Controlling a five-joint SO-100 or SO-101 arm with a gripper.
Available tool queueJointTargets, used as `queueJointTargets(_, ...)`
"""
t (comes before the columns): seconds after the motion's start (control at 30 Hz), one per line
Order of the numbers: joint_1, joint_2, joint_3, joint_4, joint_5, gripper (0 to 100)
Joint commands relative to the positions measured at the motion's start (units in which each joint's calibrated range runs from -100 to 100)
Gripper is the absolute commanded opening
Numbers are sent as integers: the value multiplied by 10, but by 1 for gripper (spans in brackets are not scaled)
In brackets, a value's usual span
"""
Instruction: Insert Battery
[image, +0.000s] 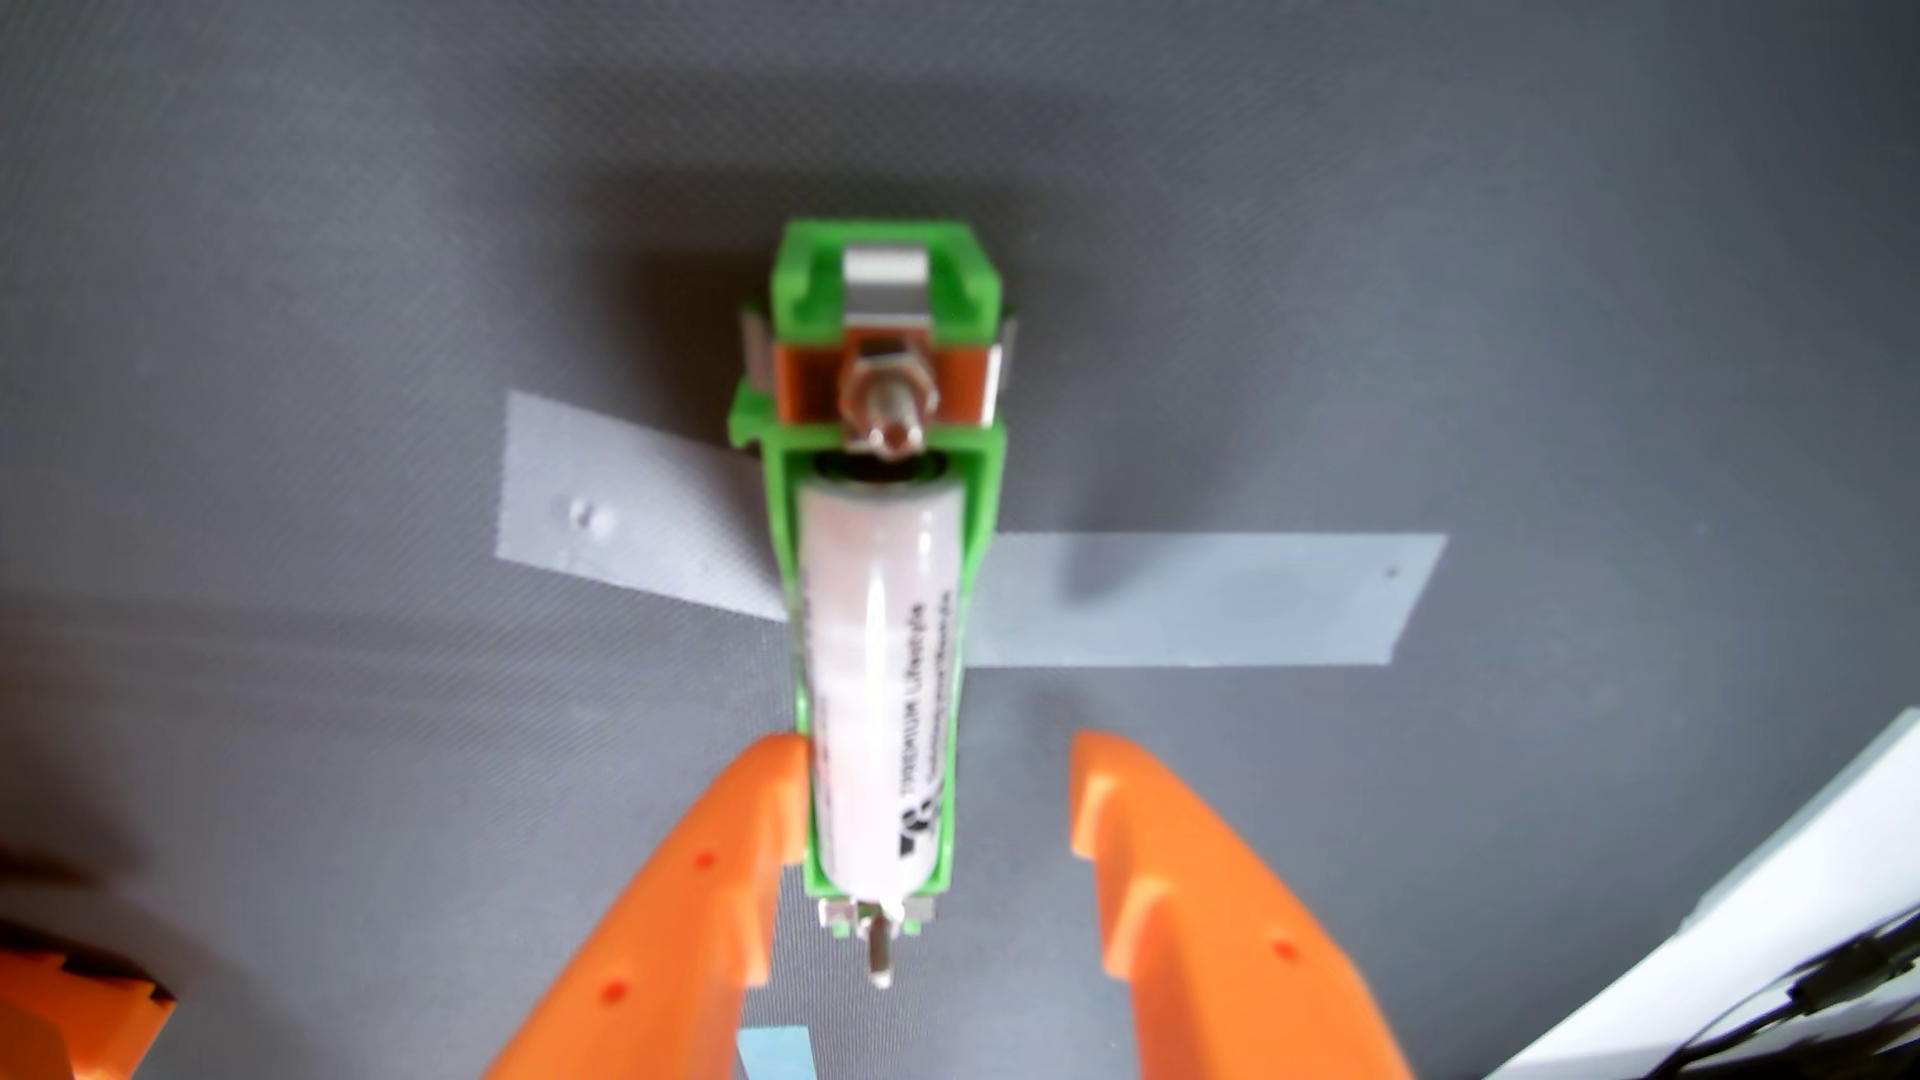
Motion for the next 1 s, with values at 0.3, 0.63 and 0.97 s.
queueJointTargets(0.3, 0, -19, -11, 1, 1, 16)
queueJointTargets(0.63, 0, -13, -69, 57, 2, 1)
queueJointTargets(0.97, 50, -13, -72, 53, 2, 2)
